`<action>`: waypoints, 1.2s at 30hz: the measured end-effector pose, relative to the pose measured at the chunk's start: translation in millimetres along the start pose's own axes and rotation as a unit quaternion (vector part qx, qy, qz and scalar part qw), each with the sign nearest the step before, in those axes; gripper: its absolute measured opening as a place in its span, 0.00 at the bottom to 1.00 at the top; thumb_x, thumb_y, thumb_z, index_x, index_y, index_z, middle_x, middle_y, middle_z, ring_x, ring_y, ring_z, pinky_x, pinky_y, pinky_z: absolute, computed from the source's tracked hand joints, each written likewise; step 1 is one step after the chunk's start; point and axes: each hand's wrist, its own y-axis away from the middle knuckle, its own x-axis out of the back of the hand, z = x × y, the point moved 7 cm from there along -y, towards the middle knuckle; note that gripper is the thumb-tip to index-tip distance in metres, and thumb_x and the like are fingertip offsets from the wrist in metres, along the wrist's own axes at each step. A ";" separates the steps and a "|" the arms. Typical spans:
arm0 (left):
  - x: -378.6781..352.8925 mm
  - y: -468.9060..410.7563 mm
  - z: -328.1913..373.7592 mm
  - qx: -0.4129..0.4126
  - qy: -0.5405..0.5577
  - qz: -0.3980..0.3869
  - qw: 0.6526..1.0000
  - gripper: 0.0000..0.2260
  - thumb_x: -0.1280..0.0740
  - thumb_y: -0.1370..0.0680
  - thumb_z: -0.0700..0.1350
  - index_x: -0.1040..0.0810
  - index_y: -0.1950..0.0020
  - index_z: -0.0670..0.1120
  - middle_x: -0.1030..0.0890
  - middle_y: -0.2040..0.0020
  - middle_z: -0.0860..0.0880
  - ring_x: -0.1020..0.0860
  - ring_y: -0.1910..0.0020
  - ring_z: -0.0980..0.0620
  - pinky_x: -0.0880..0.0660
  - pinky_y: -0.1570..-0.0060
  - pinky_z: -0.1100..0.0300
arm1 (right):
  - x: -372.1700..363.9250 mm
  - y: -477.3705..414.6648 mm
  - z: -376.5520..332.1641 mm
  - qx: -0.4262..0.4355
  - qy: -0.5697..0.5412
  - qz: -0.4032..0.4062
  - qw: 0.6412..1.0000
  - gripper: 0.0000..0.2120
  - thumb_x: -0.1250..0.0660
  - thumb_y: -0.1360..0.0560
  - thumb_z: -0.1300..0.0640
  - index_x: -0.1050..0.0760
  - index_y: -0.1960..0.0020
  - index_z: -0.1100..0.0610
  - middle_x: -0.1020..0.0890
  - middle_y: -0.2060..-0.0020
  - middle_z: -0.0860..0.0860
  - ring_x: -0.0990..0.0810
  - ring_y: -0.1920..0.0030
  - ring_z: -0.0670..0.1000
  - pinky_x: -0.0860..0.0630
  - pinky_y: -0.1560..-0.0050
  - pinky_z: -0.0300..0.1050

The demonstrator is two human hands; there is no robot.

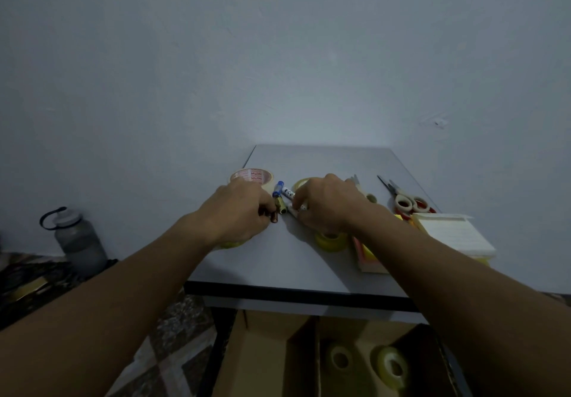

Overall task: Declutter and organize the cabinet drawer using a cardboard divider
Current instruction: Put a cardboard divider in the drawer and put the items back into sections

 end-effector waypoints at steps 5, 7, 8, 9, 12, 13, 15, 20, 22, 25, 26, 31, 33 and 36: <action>2.2 1.4 4.9 0.001 -0.014 0.002 1.000 0.12 0.34 0.22 0.55 0.18 0.40 0.58 0.19 0.43 0.53 0.27 0.40 0.47 0.25 0.46 0.50 | -2.6 2.4 0.9 0.000 -0.022 -0.003 1.000 0.13 0.35 0.23 0.48 0.21 0.39 0.41 0.20 0.41 0.49 0.28 0.37 0.56 0.29 0.37 0.58; 2.0 3.6 6.1 -0.001 -0.005 0.007 1.000 0.11 0.35 0.21 0.55 0.17 0.42 0.58 0.18 0.45 0.54 0.26 0.44 0.48 0.26 0.49 0.53 | -1.6 5.1 2.1 0.000 -0.027 -0.001 1.000 0.12 0.36 0.22 0.46 0.21 0.40 0.42 0.20 0.41 0.48 0.29 0.36 0.55 0.30 0.36 0.59; 2.2 4.9 7.4 -0.004 -0.003 0.011 1.000 0.11 0.35 0.21 0.55 0.17 0.42 0.57 0.18 0.46 0.55 0.26 0.45 0.49 0.26 0.50 0.54 | -1.0 6.6 2.3 0.003 -0.028 -0.001 1.000 0.12 0.35 0.22 0.46 0.21 0.41 0.42 0.20 0.41 0.48 0.29 0.36 0.55 0.31 0.36 0.59; 2.5 6.2 8.7 -0.007 -0.002 0.012 1.000 0.11 0.34 0.21 0.55 0.16 0.43 0.57 0.18 0.48 0.55 0.26 0.47 0.50 0.27 0.52 0.55 | -0.5 7.9 2.2 0.006 -0.029 -0.002 1.000 0.11 0.35 0.22 0.45 0.21 0.41 0.43 0.20 0.42 0.47 0.30 0.36 0.55 0.31 0.35 0.59; 4.1 11.9 12.6 -0.006 0.018 0.017 1.000 0.10 0.33 0.22 0.55 0.16 0.44 0.56 0.18 0.49 0.55 0.24 0.49 0.52 0.25 0.53 0.55 | 0.4 10.6 1.8 0.010 -0.027 -0.004 1.000 0.11 0.35 0.22 0.44 0.21 0.41 0.43 0.20 0.43 0.47 0.30 0.36 0.55 0.32 0.35 0.58; 5.1 14.2 14.0 -0.008 0.022 0.023 0.999 0.11 0.33 0.22 0.56 0.16 0.43 0.56 0.18 0.49 0.55 0.24 0.49 0.51 0.23 0.52 0.53 | 0.7 11.2 1.4 0.010 -0.025 -0.004 1.000 0.12 0.35 0.22 0.44 0.21 0.40 0.43 0.20 0.42 0.47 0.30 0.35 0.55 0.33 0.36 0.58; 5.9 18.5 17.4 -0.015 0.007 0.036 0.999 0.12 0.34 0.22 0.57 0.18 0.41 0.58 0.18 0.47 0.53 0.23 0.48 0.49 0.23 0.51 0.51 | 0.5 12.2 -0.5 0.013 -0.021 -0.008 1.000 0.14 0.36 0.22 0.44 0.23 0.37 0.42 0.21 0.39 0.48 0.31 0.34 0.56 0.34 0.35 0.58; 4.8 24.9 21.5 -0.028 -0.004 0.048 0.998 0.10 0.35 0.21 0.55 0.16 0.43 0.59 0.17 0.49 0.53 0.24 0.50 0.51 0.29 0.58 0.58 | -0.6 13.0 -3.7 0.022 -0.024 -0.007 0.999 0.13 0.37 0.21 0.45 0.21 0.39 0.41 0.20 0.40 0.48 0.31 0.35 0.57 0.31 0.35 0.59; 4.6 28.6 21.5 -0.034 0.003 0.053 0.998 0.10 0.34 0.21 0.55 0.15 0.45 0.59 0.17 0.50 0.53 0.24 0.51 0.50 0.26 0.57 0.56 | -1.5 13.0 -3.3 0.023 -0.025 -0.010 0.999 0.13 0.37 0.22 0.45 0.21 0.40 0.41 0.20 0.40 0.49 0.31 0.35 0.57 0.31 0.35 0.60; 1.1 35.4 20.4 -0.026 -0.003 0.043 0.999 0.12 0.36 0.21 0.58 0.16 0.42 0.58 0.18 0.49 0.52 0.24 0.48 0.48 0.25 0.52 0.52 | -3.2 13.9 -2.8 0.025 -0.023 -0.014 0.999 0.13 0.37 0.22 0.44 0.21 0.40 0.41 0.19 0.41 0.49 0.30 0.35 0.57 0.31 0.34 0.61; 0.1 37.3 19.6 -0.017 -0.008 0.039 0.999 0.14 0.37 0.21 0.59 0.18 0.40 0.57 0.18 0.47 0.52 0.25 0.46 0.48 0.26 0.49 0.52 | -3.3 14.4 -2.6 0.026 -0.022 -0.012 0.999 0.13 0.37 0.22 0.44 0.21 0.40 0.41 0.19 0.41 0.49 0.29 0.35 0.57 0.31 0.34 0.61; 0.6 42.7 20.1 0.017 -0.019 0.014 1.000 0.21 0.41 0.21 0.64 0.28 0.29 0.62 0.23 0.41 0.51 0.30 0.39 0.47 0.31 0.41 0.49 | -3.8 17.9 -2.2 0.017 -0.017 -0.011 1.000 0.13 0.38 0.22 0.43 0.21 0.40 0.40 0.20 0.40 0.49 0.30 0.35 0.57 0.31 0.35 0.61; 1.6 42.9 24.4 0.017 -0.045 0.006 0.999 0.20 0.43 0.20 0.64 0.28 0.30 0.63 0.24 0.41 0.50 0.31 0.38 0.47 0.33 0.41 0.49 | -3.8 18.9 -2.3 0.018 -0.017 -0.006 1.000 0.13 0.38 0.22 0.43 0.21 0.40 0.40 0.20 0.41 0.49 0.29 0.35 0.57 0.30 0.36 0.60; 0.4 45.4 30.6 0.014 -0.073 -0.001 0.997 0.17 0.45 0.19 0.63 0.24 0.34 0.63 0.24 0.41 0.51 0.31 0.38 0.47 0.33 0.41 0.48 | -3.4 19.5 -2.1 0.019 -0.019 0.002 1.000 0.13 0.39 0.22 0.43 0.20 0.41 0.40 0.19 0.41 0.49 0.28 0.36 0.57 0.29 0.36 0.60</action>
